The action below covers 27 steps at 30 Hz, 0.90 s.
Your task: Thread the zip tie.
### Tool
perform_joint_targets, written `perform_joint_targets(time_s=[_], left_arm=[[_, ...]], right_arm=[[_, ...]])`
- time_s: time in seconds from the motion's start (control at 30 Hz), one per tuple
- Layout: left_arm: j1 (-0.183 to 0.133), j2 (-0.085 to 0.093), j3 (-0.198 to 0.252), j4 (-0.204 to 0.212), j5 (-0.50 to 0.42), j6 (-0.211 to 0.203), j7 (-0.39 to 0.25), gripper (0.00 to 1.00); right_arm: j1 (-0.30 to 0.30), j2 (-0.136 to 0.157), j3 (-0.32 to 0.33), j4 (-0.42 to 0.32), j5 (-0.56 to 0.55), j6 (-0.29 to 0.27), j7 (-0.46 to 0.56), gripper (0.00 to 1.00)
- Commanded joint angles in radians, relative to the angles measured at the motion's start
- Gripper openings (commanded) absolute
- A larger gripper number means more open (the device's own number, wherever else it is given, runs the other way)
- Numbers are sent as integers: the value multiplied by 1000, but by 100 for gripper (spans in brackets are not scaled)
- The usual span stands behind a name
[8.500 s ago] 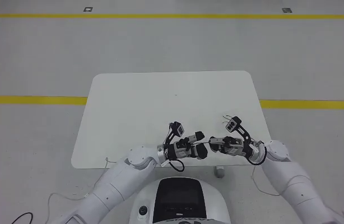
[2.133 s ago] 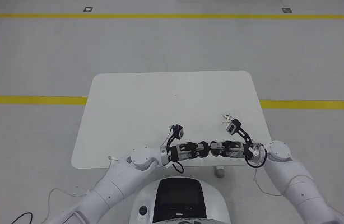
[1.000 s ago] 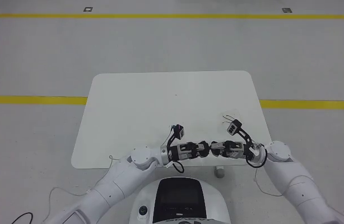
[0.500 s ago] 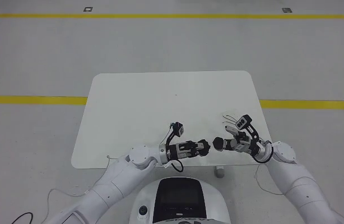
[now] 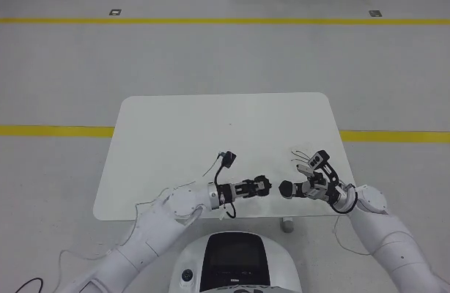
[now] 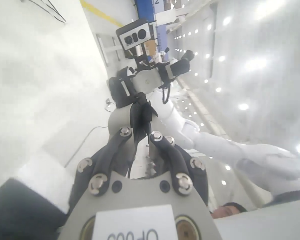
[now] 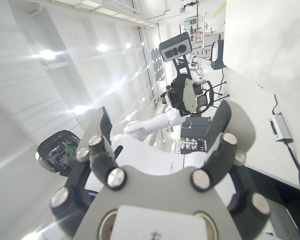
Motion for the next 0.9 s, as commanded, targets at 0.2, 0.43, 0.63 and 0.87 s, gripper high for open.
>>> perform_joint_targets(time_s=[0.2, 0.43, 0.63, 0.87], left_arm=[[16, 12, -3, -32, 138, 0, 37, 0], [18, 13, -6, -36, 138, 0, 56, 0], [20, 15, 4, -49, 288, 0, 163, 0], [19, 34, 1, -95, 365, 0, 199, 0]], right_arm=[[0, 0, 0, 0, 0, 0, 0, 100], [0, 0, 0, 0, 0, 0, 0, 100], [0, 0, 0, 0, 0, 0, 0, 100], [0, 0, 0, 0, 0, 0, 0, 100]])
